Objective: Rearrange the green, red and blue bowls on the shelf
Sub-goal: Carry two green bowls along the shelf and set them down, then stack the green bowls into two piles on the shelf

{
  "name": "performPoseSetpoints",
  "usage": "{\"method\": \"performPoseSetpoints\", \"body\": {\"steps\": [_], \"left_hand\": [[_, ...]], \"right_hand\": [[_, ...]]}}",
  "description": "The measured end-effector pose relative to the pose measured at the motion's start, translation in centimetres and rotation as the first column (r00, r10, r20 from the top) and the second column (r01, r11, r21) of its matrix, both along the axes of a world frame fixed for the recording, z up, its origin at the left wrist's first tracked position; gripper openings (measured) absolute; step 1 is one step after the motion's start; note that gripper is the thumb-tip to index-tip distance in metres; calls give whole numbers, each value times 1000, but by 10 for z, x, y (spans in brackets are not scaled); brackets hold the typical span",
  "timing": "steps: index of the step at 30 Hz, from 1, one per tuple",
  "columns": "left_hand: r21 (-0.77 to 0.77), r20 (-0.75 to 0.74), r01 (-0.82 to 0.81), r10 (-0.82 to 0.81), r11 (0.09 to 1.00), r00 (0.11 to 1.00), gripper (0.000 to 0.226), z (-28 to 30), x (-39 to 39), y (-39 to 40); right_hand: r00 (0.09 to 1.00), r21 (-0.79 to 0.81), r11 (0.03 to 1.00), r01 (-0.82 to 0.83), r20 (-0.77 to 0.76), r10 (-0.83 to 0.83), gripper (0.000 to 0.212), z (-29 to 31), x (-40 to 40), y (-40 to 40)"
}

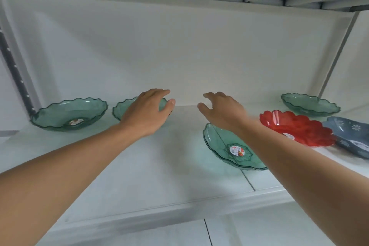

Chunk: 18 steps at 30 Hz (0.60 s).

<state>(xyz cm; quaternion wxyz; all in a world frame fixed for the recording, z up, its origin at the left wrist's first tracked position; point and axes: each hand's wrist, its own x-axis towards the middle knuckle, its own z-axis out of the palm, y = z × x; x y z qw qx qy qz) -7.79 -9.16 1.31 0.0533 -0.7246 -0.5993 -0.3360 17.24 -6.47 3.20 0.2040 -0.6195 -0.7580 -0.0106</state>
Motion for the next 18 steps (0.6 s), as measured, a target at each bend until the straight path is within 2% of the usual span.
{"method": "performPoseSetpoints", "body": {"steps": [7,14,18], "left_hand": [[-67,27,132,-130,989,991,68,-1,57,10],[-132,30,97,-94,987,995,66,-7,90,10],[-133,26,70,-67,989,997,67,-5,115,15]], "right_hand": [[985,2,985,171,33,-171,62,8,64,-41],[964,-28,964,266,23,-265,61,18,128,-59],[965,-34,965,260,8,-260,60,13,172,-51]]}}
